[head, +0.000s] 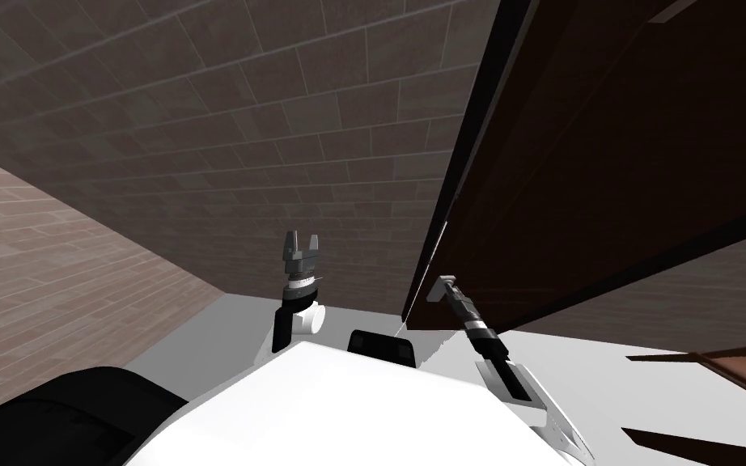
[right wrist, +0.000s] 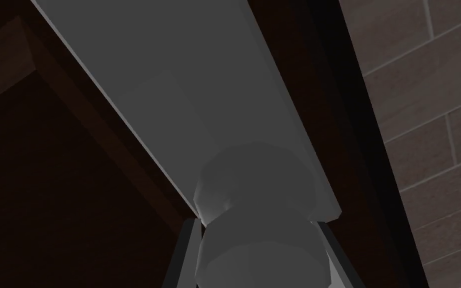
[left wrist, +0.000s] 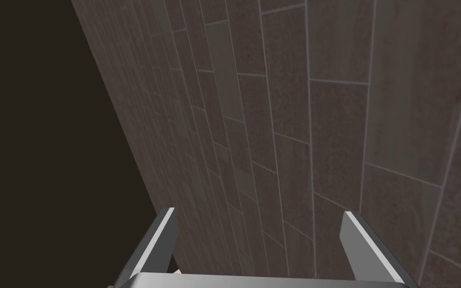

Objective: Pull the door open

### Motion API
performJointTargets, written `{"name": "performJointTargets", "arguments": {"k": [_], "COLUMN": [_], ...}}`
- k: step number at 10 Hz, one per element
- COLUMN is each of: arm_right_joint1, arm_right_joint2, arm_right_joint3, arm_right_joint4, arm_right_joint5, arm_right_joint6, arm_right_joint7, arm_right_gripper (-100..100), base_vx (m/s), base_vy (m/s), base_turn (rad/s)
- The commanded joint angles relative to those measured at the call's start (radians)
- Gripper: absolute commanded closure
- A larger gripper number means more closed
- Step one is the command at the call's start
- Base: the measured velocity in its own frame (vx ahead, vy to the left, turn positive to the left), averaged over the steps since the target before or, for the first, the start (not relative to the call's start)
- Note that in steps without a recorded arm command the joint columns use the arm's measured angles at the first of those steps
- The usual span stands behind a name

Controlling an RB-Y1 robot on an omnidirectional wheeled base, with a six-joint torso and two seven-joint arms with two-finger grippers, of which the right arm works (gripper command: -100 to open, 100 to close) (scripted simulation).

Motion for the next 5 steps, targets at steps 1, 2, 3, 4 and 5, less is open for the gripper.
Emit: {"name": "performJointTargets", "arguments": {"k": [1, 2, 3, 4, 5], "arm_right_joint1": [0.006, 0.01, 0.01, 0.015, 0.02], "arm_right_joint2": [0.007, 0.009, 0.009, 0.011, 0.013], "arm_right_joint3": [0.017, 0.023, 0.023, 0.029, 0.035], "arm_right_joint4": [-0.008, -0.015, -0.015, -0.021, -0.028], "arm_right_joint5": [-0.03, -0.062, -0.062, -0.093, -0.124], "arm_right_joint6": [-0.005, -0.003, -0.003, -0.002, 0.0], "arm_right_joint7": [-0.045, -0.073, -0.082, -0.118, -0.145], "arm_right_gripper": [100, 100, 100, 100, 100], "base_vx": [-0.061, -0.074, -0.057, -0.066, -0.081], "base_vy": [-0.045, -0.063, -0.045, -0.035, -0.064], "base_turn": [0.1, 0.169, 0.073, 0.097, 0.146]}}
